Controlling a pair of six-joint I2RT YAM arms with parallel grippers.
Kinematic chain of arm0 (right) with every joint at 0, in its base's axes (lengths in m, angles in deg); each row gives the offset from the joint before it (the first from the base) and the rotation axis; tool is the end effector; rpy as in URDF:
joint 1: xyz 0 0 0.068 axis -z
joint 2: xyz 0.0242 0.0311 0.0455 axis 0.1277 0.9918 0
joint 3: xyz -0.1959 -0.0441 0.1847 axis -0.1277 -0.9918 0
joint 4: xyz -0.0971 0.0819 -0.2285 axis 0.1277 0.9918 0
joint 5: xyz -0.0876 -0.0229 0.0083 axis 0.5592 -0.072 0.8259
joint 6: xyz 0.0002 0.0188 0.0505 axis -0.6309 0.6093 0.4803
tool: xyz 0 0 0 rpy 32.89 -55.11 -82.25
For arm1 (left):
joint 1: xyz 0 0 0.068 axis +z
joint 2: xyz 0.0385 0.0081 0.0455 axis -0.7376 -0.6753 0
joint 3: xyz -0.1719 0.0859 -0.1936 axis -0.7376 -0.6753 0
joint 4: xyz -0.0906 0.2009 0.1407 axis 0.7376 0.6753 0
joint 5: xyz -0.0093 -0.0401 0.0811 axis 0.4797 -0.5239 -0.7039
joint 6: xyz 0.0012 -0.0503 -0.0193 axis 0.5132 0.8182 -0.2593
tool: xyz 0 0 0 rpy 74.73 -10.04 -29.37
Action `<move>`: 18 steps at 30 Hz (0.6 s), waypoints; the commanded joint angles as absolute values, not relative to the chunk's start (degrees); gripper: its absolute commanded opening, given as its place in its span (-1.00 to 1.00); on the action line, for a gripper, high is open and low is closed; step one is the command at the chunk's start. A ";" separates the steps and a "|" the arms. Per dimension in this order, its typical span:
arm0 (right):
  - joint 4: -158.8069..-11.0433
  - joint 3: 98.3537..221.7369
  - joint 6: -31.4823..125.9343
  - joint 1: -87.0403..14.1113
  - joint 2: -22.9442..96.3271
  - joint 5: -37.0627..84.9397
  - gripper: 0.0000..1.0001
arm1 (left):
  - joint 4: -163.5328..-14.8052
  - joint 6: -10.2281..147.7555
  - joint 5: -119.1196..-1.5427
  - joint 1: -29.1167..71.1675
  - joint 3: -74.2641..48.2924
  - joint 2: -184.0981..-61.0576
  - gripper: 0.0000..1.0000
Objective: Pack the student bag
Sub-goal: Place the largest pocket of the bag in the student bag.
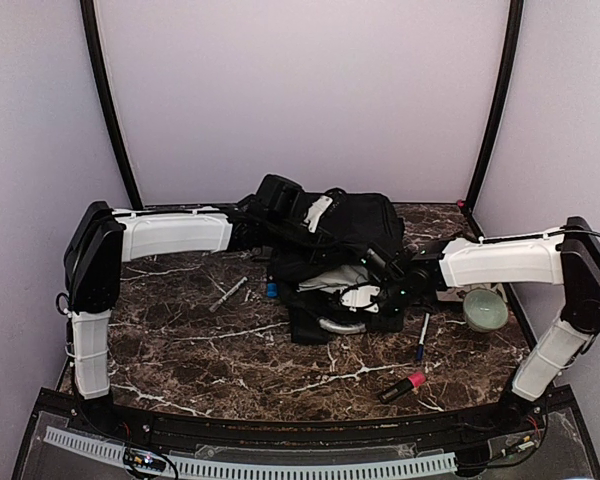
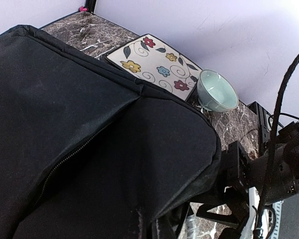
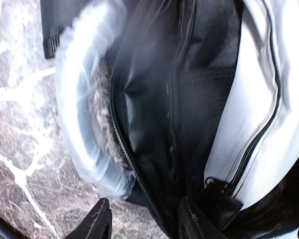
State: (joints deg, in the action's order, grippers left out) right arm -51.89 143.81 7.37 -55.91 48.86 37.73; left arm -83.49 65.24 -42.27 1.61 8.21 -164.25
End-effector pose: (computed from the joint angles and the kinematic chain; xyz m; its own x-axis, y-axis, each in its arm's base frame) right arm 0.2104 0.2329 0.1894 -0.1207 -0.9561 -0.2671 -0.9354 0.1996 -0.2918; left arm 0.3245 -0.3577 0.2565 -0.4444 0.2784 -0.8515 0.8642 0.3834 -0.3258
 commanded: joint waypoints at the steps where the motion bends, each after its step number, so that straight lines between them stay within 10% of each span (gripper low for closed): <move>1: -57.68 143.66 6.72 -55.73 49.93 35.60 -0.07 | -85.15 67.42 -40.34 2.15 6.78 -161.20 -1.00; 10: -61.83 145.78 6.68 -55.73 57.54 39.80 -0.18 | -85.34 68.36 -40.17 2.35 6.75 -161.25 -1.00; 15: -58.73 147.69 7.14 -56.34 53.78 37.93 -0.91 | -85.24 68.69 -40.29 2.35 6.71 -161.20 -1.00; 18: -55.79 148.74 5.95 -57.58 47.92 36.53 -1.00 | -86.07 69.07 -40.38 2.35 6.20 -161.32 -1.00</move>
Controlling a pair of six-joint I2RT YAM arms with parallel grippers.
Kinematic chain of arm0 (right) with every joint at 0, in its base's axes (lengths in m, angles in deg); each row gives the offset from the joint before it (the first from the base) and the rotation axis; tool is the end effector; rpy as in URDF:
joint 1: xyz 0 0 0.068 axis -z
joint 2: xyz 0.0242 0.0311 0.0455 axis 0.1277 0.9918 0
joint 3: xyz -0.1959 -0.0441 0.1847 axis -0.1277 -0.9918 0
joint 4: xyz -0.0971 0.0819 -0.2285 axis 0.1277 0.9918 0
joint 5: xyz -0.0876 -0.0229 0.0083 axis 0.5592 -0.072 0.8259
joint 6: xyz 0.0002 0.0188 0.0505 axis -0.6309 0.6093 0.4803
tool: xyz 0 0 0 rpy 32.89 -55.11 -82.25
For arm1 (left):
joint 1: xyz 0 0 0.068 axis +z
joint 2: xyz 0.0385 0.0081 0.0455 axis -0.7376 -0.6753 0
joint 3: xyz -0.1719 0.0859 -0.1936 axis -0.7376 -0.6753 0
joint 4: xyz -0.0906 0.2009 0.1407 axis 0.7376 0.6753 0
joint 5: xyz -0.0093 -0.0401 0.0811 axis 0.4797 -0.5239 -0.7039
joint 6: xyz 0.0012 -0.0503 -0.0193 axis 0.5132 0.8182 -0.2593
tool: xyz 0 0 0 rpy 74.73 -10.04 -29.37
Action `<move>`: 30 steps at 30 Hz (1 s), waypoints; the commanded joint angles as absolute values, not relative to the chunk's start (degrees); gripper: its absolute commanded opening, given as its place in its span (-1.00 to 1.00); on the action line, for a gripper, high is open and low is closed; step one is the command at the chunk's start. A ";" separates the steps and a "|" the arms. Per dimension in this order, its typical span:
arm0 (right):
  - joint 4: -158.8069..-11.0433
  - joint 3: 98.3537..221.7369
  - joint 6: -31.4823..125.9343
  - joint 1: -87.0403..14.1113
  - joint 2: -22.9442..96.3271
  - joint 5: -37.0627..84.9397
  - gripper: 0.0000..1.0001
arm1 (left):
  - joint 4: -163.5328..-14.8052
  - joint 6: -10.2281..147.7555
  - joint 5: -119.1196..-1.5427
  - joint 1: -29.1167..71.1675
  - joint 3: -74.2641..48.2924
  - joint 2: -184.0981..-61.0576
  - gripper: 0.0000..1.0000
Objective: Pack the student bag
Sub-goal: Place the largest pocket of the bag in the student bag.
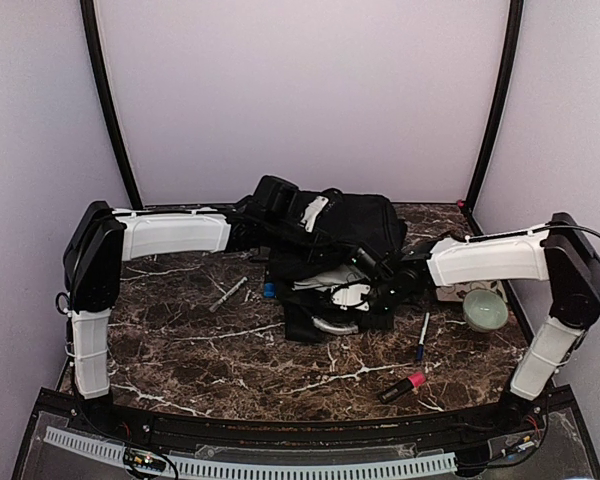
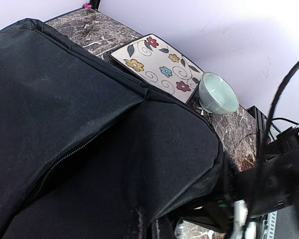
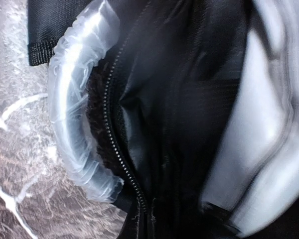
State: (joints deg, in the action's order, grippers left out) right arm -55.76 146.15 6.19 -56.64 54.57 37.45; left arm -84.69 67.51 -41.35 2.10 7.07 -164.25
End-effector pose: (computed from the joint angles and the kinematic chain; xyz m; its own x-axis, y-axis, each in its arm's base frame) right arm 0.2213 0.2520 0.1732 -0.0867 -0.9588 -0.2704 -0.9396 0.1689 -0.2978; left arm 0.3264 -0.3545 0.2518 -0.4806 0.2608 -0.8373 0.8466 0.3871 -0.3654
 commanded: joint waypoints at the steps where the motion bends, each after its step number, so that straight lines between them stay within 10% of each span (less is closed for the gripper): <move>1: -54.68 148.97 5.39 -57.94 45.79 35.43 -1.00 | -86.46 69.20 -40.39 2.35 6.01 -161.34 -1.00; 13: -51.25 139.18 1.64 -56.80 30.58 32.74 -1.00 | -94.52 76.48 -36.59 0.93 2.51 -165.12 -0.97; 17: -50.58 136.15 1.07 -54.73 31.55 31.30 -1.00 | -91.31 73.86 -38.01 0.00 3.00 -162.83 -0.46; 23: -43.44 140.17 -1.34 -54.67 30.89 26.39 -0.26 | -87.86 66.28 -48.66 0.43 -4.61 -150.46 0.04; 30: -36.88 148.97 -2.22 -54.63 33.44 19.22 -0.08 | -90.91 63.54 -55.09 3.30 -22.53 -136.93 0.20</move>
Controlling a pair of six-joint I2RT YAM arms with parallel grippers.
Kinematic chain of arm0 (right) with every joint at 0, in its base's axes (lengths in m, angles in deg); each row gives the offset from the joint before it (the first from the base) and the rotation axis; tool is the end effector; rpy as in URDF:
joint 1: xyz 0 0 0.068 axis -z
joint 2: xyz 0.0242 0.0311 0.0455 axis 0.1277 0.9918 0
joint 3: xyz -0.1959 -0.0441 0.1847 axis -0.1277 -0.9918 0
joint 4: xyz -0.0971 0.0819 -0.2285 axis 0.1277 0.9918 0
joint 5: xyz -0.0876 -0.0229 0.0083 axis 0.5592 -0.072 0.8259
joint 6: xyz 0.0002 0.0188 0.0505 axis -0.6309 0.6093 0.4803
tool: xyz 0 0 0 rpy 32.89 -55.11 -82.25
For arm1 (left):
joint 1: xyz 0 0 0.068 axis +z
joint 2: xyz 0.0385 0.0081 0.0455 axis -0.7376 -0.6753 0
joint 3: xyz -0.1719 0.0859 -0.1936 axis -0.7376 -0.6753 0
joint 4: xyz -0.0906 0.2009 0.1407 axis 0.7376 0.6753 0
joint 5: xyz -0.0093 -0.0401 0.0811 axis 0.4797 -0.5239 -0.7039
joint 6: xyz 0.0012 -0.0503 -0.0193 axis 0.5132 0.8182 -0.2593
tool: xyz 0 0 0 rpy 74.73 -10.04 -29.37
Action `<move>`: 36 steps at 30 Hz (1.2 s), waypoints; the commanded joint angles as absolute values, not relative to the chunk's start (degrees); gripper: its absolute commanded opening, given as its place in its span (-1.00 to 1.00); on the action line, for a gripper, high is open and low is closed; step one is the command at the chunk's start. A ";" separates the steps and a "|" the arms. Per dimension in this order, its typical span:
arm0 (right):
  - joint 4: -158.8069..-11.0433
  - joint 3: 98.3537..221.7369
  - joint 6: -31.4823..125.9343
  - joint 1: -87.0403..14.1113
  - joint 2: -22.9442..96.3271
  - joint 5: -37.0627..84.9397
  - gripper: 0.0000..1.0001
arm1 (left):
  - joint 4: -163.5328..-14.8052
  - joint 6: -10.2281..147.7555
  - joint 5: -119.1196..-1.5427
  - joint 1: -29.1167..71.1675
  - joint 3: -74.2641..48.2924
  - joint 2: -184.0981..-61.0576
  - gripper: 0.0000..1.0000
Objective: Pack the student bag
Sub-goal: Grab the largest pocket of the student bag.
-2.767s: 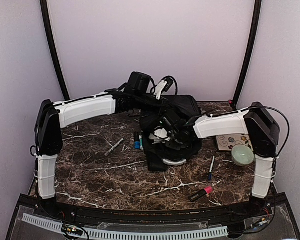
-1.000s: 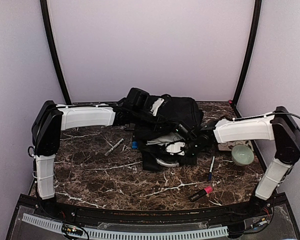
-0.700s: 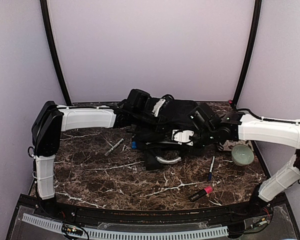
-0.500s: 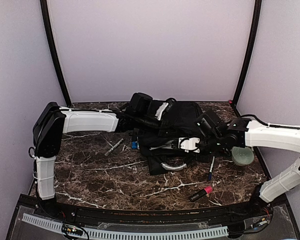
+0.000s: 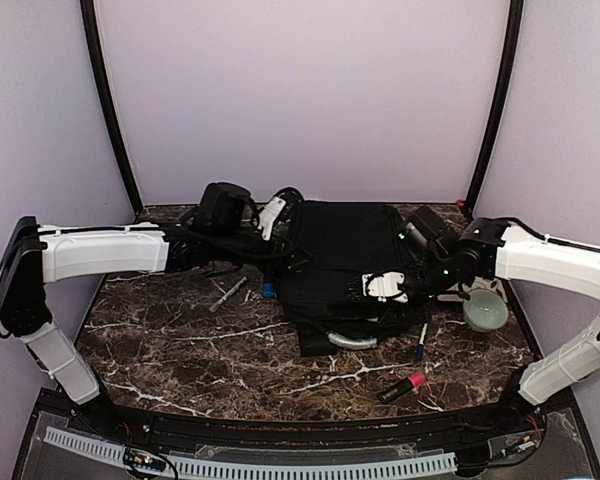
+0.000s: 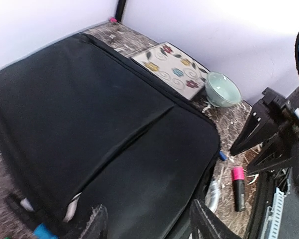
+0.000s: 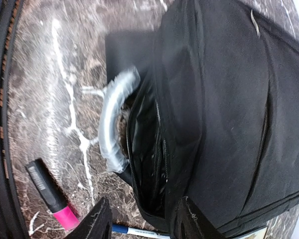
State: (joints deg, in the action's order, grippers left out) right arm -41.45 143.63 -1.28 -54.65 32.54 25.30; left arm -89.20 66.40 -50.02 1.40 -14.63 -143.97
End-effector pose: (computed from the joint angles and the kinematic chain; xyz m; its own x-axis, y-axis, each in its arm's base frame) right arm 0.1758 0.1966 0.2569 0.0632 -0.9066 -0.4172 -0.9691 0.0440 -0.2425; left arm 0.2662 -0.2932 0.2770 -0.4214 0.2194 -0.8799 0.8279 0.4889 -0.2747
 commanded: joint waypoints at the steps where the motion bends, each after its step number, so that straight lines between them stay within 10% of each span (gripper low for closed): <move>1: -35.86 149.91 -2.14 -54.62 33.98 18.19 -0.08 | -91.64 63.42 -55.18 3.56 -24.68 -135.31 0.22; 15: -46.56 168.63 12.20 -47.17 51.06 9.51 -0.10 | -112.35 59.99 -50.15 7.85 -45.45 -136.54 -0.03; 36: -46.71 187.81 21.17 -41.07 78.79 5.00 -0.19 | -125.96 52.71 -28.10 16.52 -35.69 -158.84 -0.02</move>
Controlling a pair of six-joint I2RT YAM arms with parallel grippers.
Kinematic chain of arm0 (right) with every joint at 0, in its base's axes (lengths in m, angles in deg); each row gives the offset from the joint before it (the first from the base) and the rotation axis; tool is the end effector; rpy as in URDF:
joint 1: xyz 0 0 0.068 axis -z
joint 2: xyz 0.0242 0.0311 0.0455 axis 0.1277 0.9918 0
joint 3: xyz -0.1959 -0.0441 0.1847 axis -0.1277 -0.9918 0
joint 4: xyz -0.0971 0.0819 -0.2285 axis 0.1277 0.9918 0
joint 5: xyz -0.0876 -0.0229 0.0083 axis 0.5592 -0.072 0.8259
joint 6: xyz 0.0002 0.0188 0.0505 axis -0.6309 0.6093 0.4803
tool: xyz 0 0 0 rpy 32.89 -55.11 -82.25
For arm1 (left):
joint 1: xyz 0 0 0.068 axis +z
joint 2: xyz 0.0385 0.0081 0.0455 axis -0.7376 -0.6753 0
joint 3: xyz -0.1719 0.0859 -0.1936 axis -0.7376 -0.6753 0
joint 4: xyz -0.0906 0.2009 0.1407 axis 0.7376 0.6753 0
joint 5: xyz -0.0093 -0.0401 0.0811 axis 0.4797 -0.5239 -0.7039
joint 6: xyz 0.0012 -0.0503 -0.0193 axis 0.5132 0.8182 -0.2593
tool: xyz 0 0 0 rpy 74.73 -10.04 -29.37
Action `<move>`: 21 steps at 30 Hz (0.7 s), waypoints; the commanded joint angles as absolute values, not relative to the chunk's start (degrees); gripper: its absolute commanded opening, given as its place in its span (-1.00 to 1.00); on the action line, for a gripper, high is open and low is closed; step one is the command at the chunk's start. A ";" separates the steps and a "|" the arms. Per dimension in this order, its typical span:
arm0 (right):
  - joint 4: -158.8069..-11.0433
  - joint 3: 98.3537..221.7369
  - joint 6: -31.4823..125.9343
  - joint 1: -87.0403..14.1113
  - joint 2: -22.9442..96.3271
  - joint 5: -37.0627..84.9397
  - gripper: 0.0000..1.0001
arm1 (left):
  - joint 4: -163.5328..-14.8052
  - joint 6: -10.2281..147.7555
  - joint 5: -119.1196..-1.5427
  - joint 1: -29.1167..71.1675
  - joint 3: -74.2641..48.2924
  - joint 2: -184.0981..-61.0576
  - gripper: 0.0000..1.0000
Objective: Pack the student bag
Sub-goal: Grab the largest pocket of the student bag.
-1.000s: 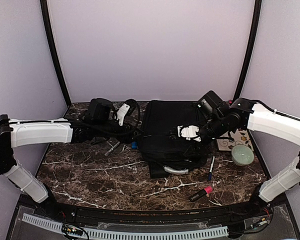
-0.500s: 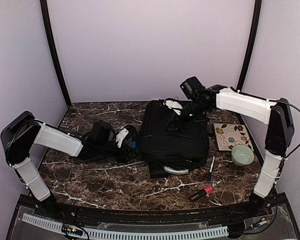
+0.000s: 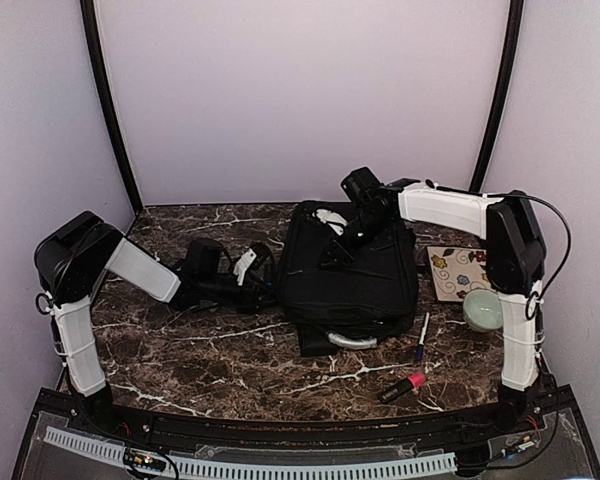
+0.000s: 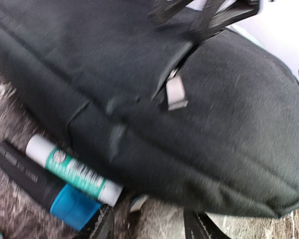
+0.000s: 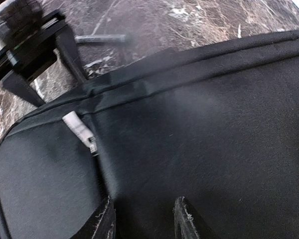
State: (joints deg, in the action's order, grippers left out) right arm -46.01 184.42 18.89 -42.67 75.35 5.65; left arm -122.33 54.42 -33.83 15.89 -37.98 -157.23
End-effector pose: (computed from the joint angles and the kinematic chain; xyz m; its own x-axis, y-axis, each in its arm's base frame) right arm 0.3630 0.2766 0.2254 -0.3944 -0.6840 -0.6136 -0.9108 0.3799 0.1619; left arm 0.3019 -0.2098 0.1229 -0.3527 0.2639 -0.8978 0.8791 0.4223 -0.2212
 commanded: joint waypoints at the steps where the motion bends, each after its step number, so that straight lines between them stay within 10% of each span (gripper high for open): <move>1: -46.43 188.31 21.63 -40.59 79.55 4.53 -0.20 | -125.89 52.70 -27.31 16.50 -35.13 -159.47 -0.05; 21: -47.13 187.87 24.40 -39.59 82.16 6.17 -0.24 | -124.89 54.67 -32.96 16.60 -40.19 -154.92 -0.99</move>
